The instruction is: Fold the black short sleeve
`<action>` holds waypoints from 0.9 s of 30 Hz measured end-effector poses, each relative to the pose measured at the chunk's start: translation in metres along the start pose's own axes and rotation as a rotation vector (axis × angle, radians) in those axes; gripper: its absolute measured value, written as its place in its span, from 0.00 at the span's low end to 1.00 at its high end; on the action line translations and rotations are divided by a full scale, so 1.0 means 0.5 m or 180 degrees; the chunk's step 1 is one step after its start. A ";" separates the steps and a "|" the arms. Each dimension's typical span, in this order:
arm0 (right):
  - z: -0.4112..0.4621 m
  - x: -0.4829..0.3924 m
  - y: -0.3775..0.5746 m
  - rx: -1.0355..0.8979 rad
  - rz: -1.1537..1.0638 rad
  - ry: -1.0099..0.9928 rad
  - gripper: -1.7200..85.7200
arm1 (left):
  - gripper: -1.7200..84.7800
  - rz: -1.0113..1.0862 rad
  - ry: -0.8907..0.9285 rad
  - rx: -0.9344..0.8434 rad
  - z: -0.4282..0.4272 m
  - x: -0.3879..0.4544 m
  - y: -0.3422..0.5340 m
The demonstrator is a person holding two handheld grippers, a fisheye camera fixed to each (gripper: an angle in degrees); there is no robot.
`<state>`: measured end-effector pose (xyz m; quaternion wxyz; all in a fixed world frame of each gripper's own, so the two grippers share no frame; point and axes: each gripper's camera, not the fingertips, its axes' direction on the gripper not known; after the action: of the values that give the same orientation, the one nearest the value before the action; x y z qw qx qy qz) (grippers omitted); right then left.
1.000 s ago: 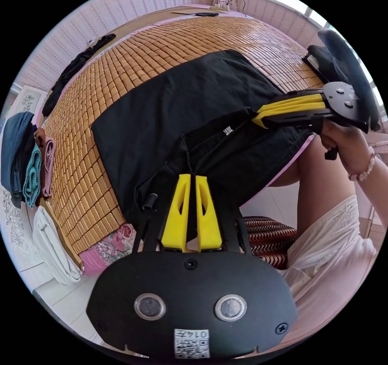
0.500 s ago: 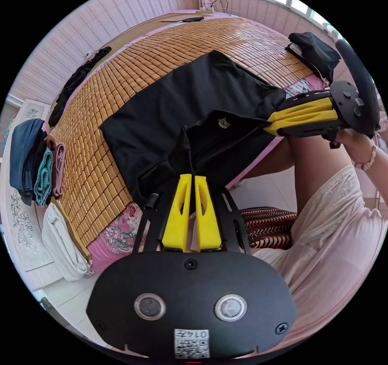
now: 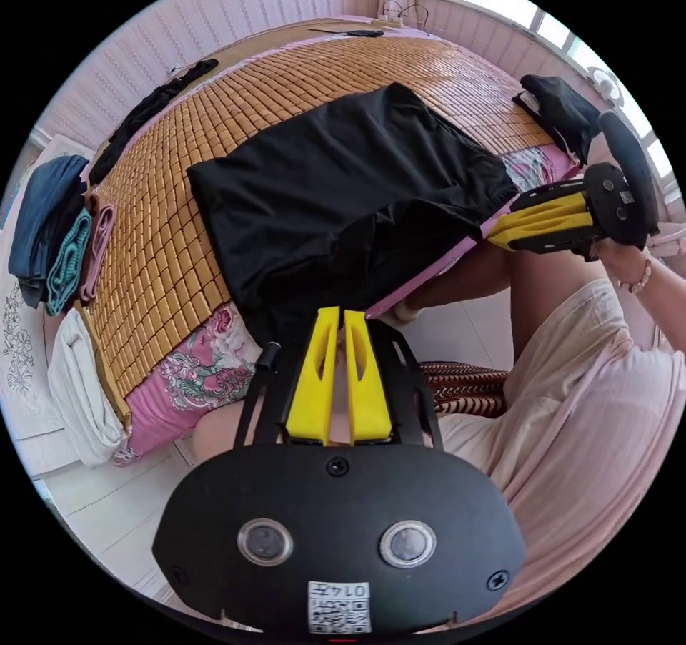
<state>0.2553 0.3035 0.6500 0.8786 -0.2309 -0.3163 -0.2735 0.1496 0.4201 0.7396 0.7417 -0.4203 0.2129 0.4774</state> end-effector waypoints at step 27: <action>0.055 0.064 -0.180 -0.0832 -0.0069 -0.0055 0.01 | 0.01 0.0117 0.0060 -0.0138 0.045 -0.039 0.029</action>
<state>0.2079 0.2416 0.7119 0.8353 -0.3423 -0.2879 -0.3198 0.1261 0.4309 0.7602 0.7215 -0.4367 0.2172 0.4914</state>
